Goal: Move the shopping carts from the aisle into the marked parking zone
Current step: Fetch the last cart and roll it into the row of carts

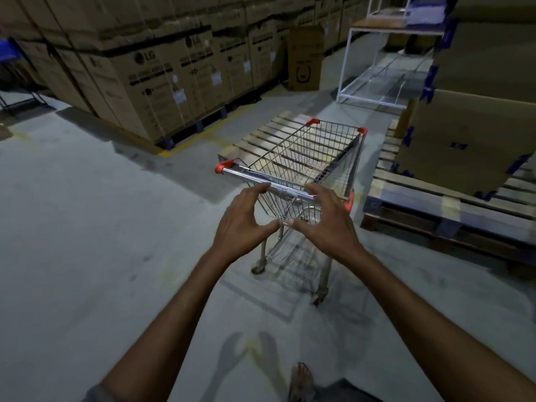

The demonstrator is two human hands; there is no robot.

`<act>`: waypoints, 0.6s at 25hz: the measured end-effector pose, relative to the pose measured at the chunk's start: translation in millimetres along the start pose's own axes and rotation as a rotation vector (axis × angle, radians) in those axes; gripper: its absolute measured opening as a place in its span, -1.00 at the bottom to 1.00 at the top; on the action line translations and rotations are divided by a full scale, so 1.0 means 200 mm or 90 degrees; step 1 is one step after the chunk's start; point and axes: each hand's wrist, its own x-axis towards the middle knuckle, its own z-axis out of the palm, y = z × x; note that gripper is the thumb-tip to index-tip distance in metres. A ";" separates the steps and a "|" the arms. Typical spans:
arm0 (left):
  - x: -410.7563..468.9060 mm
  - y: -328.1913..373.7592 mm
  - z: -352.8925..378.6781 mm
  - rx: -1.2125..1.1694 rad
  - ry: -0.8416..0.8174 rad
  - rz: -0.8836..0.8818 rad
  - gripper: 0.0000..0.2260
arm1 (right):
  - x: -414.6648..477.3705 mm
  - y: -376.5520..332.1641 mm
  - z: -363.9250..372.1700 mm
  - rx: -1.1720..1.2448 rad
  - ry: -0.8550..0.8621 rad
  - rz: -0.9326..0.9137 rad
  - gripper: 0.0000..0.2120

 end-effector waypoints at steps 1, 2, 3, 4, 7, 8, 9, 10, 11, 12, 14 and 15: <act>0.08 -0.06 0.02 0.002 -0.009 0.015 -0.29 | 0.08 0.03 0.03 0.003 -0.003 0.004 -0.19; 0.16 -0.12 0.03 0.003 -0.021 0.026 -0.28 | 0.16 0.06 0.07 0.003 -0.006 0.015 -0.17; 0.22 -0.16 0.05 0.002 -0.037 0.034 -0.27 | 0.23 0.08 0.10 0.004 -0.011 0.029 -0.15; 0.29 -0.22 0.06 -0.001 -0.052 0.043 -0.25 | 0.30 0.10 0.14 0.006 -0.015 0.041 -0.13; 0.47 -0.37 0.09 -0.032 -0.103 0.065 -0.21 | 0.44 0.15 0.23 0.015 -0.016 0.068 -0.11; 0.51 -0.42 0.10 -0.063 -0.126 0.069 -0.20 | 0.48 0.16 0.25 0.022 -0.010 0.085 -0.10; 0.57 -0.47 0.11 -0.098 -0.152 0.073 -0.19 | 0.52 0.17 0.28 0.027 -0.004 0.102 -0.08; 0.62 -0.53 0.12 -0.129 -0.179 0.079 -0.18 | 0.55 0.18 0.31 0.031 0.000 0.114 -0.07; 0.66 -0.58 0.14 -0.154 -0.201 0.086 -0.17 | 0.58 0.18 0.34 0.032 0.003 0.120 -0.06; 0.71 -0.62 0.16 -0.174 -0.219 0.095 -0.15 | 0.61 0.18 0.37 0.028 0.007 0.123 -0.05; 0.82 -0.71 0.19 -0.211 -0.274 0.113 -0.11 | 0.66 0.19 0.44 0.038 0.016 0.153 -0.02; 0.87 -0.75 0.19 -0.233 -0.303 0.121 -0.09 | 0.69 0.19 0.47 0.059 0.018 0.175 0.00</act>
